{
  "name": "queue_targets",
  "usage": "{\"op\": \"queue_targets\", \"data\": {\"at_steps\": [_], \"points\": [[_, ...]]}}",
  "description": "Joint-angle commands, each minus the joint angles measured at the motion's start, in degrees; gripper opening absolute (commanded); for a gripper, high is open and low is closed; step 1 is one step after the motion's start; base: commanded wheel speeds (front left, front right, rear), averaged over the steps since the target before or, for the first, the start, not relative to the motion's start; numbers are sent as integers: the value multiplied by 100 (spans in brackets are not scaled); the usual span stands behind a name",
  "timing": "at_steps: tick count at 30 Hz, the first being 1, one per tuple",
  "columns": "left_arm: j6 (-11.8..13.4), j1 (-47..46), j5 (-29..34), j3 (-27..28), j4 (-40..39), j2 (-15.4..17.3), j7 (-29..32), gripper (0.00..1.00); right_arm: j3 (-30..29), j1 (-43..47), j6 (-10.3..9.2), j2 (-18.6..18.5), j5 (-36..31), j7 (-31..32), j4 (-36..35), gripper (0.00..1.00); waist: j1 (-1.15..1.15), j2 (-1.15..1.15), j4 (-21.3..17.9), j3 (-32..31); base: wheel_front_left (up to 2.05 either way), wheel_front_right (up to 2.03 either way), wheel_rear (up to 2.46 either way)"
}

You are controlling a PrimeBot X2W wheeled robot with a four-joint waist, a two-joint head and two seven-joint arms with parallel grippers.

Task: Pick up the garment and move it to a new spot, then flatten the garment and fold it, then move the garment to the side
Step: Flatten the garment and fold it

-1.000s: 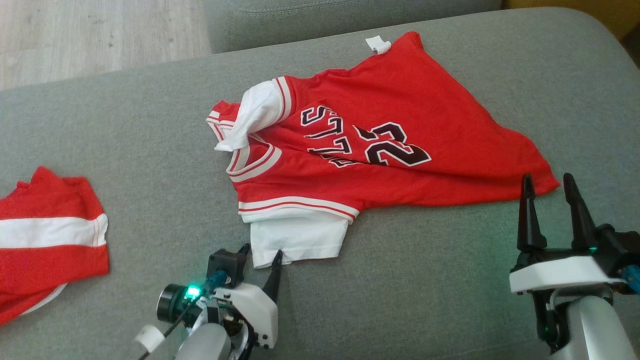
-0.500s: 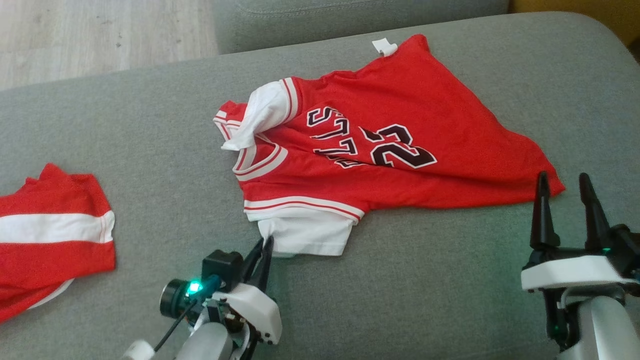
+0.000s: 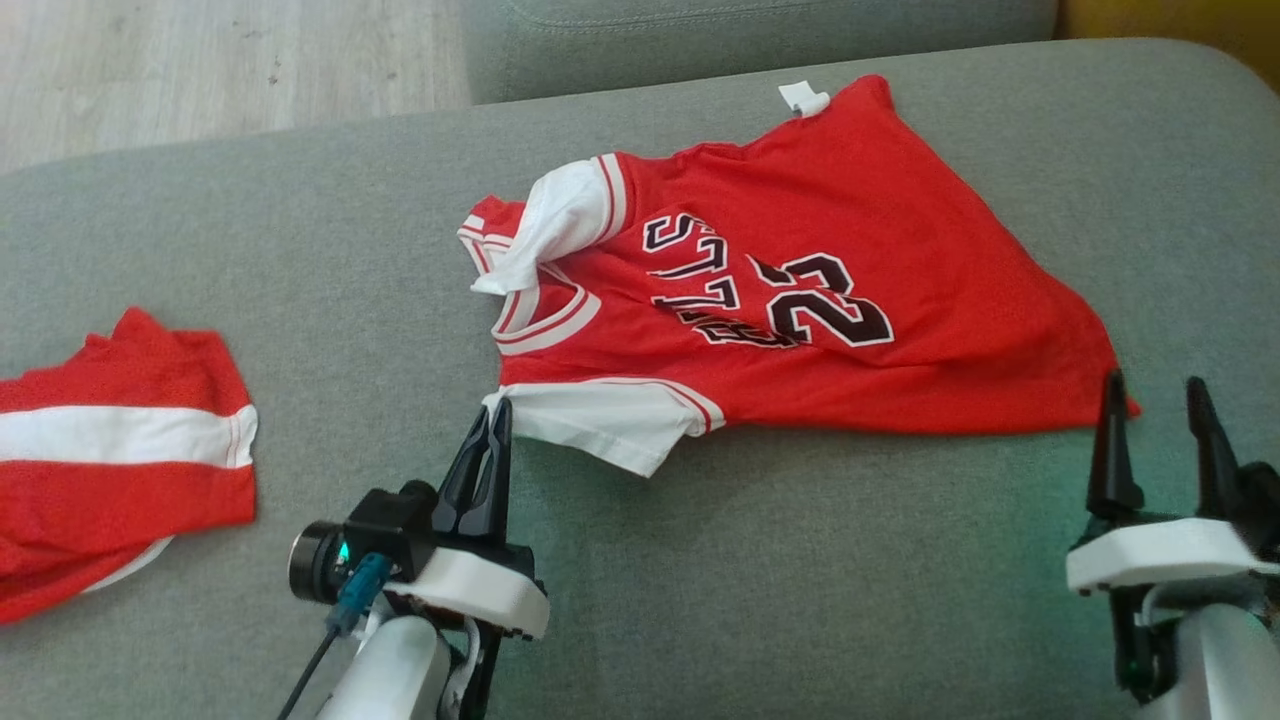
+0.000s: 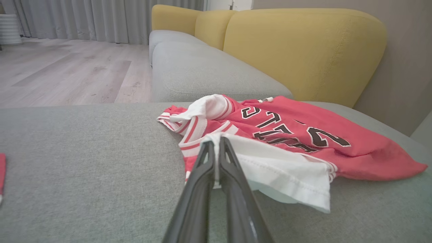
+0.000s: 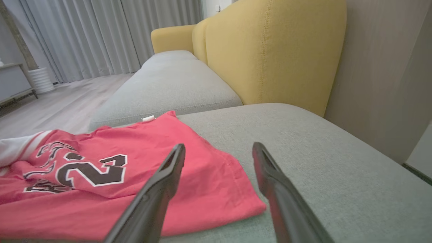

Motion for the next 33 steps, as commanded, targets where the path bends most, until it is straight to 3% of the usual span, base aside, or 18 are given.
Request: {"op": "queue_targets", "data": {"at_steps": [1, 8, 16, 27, 28, 29, 33], "points": [[53, -100, 2, 191, -214, 44, -86, 0, 21, -251, 43, -31, -59, -62, -46, 100, 0, 0, 28, 16, 0, 0, 0], [17, -56, 58, 173, -316, 31, -116, 0, -673, -703, 43, -31, -267, -19, 1174, 100, 0, 0, 124, 70, 0, 0, 0], [10, -46, 168, 245, -558, 19, -120, 0, -1043, -1390, 43, -31, -456, -38, 2558, 100, 0, 0, 210, 210, 0, 0, 0], [-62, -126, 294, 316, -664, 4, -121, 0, -1409, -2113, 43, -31, -846, -60, 3725, 100, 0, 0, 286, 471, 0, 0, 0], [-65, -142, 299, 326, -664, 3, -121, 0, -1406, -2154, 43, -31, -846, -60, 3814, 45, 0, 0, 291, 482, 0, 0, 0], [-65, -158, 304, 337, -669, 1, -121, 0, -1397, -2194, 43, -31, -841, -61, 3889, 0, 0, 0, 296, 490, 0, 0, 0], [-63, -182, 314, 407, -694, -4, -121, 0, -1355, -2278, 43, -31, -808, -61, 3975, 0, 0, 0, 290, 456, 0, 0, 0]]}}
